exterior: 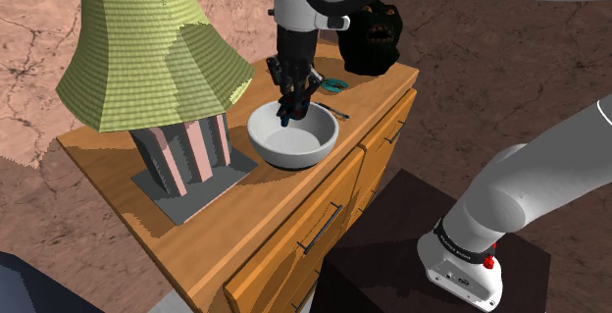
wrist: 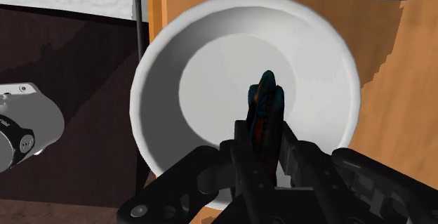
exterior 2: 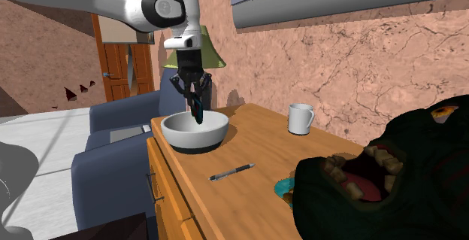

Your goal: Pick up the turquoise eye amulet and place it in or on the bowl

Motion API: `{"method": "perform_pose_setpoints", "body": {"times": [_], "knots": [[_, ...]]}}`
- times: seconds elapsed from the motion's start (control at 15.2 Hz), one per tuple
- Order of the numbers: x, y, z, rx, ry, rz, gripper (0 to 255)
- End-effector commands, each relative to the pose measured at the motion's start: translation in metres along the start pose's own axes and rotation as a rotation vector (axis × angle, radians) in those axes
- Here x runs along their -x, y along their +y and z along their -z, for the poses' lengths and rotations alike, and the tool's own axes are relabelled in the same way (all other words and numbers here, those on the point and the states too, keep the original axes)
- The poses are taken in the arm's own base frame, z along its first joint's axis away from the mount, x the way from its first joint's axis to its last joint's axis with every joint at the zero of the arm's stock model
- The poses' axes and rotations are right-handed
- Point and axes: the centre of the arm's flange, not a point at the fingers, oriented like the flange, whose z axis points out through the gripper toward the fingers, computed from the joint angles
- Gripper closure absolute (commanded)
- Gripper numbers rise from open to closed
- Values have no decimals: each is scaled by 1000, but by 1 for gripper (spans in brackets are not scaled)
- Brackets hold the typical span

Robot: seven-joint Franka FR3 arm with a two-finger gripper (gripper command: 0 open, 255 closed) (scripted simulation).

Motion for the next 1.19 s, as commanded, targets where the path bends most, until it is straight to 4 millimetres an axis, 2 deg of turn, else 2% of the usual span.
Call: {"method": "perform_pose_setpoints", "body": {"times": [0.0, 0.26, 0.33, 0.66, 0.92, 1.12], "knots": [[0, 0, -1, 0, 0, 0, 255], [0, 0, -1, 0, 0, 0, 255], [0, 0, -1, 0, 0, 0, 0], [0, 0, -1, 0, 0, 0, 0], [0, 0, 49, 0, 0, 0, 0], [0, 0, 49, 0, 0, 0, 0]]}}
